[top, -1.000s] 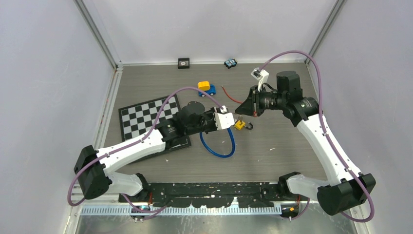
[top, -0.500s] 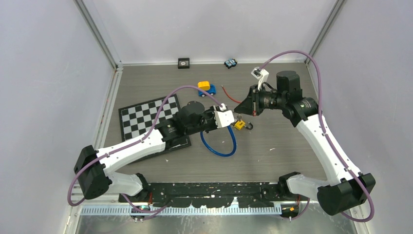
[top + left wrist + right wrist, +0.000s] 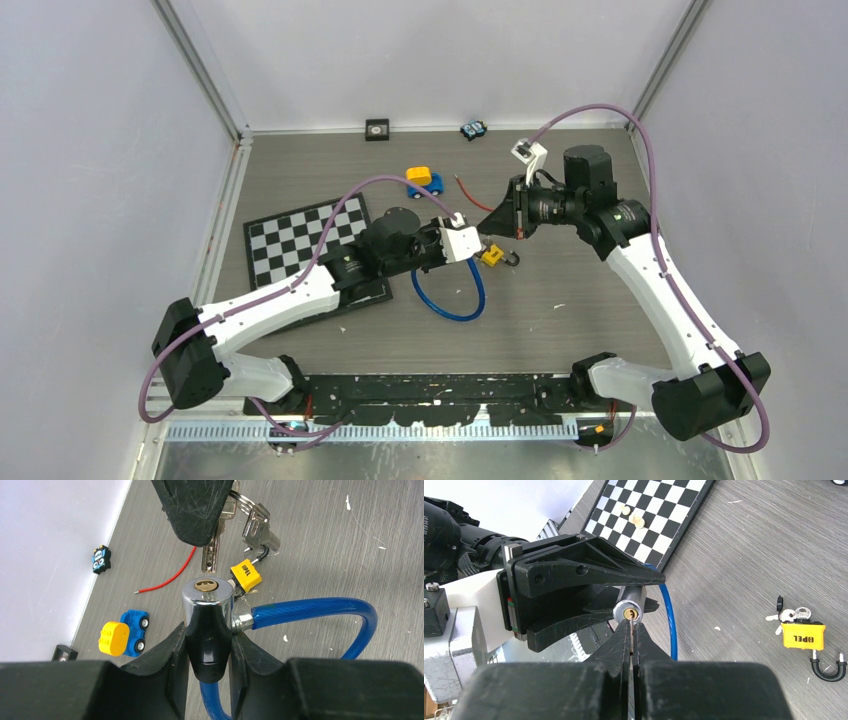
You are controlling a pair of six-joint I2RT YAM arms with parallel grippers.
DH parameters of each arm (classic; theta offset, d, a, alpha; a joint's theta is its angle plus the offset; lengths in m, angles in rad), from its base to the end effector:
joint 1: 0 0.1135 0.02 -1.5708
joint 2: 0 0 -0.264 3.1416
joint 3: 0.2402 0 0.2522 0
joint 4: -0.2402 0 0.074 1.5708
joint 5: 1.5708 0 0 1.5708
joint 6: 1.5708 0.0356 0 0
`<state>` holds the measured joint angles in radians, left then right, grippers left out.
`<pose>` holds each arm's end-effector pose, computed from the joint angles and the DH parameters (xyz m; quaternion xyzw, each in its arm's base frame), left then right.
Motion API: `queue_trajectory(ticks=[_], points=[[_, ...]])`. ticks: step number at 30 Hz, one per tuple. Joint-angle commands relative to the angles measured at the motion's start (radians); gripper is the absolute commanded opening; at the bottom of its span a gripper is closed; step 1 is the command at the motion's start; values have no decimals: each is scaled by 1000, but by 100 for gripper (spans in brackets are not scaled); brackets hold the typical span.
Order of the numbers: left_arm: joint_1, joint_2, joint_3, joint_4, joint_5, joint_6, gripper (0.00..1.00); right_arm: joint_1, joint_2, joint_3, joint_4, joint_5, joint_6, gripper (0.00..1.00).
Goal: Unlock with the key
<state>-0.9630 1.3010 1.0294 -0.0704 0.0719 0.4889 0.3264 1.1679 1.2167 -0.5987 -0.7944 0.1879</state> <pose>0.1720 -0.2517 0.3233 0.5576 0.5969 -0.1638 0.5531 0.2216 0.1018 0.3765 -0.2442 0.7896 0.4410 0.3499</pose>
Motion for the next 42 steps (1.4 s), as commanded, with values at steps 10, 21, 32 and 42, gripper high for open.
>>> queue_trajectory(ticks=[10,21,32,42], points=[[-6,-15,22,84,20,41,0,18,8,26,40,-15,8,1],[-6,-20,19,81,29,54,0,21,10,26,39,-4,4,0],[-9,-19,15,75,45,91,0,39,18,20,27,24,-18,0],[-20,-12,9,73,48,168,0,75,27,27,1,101,-46,0]])
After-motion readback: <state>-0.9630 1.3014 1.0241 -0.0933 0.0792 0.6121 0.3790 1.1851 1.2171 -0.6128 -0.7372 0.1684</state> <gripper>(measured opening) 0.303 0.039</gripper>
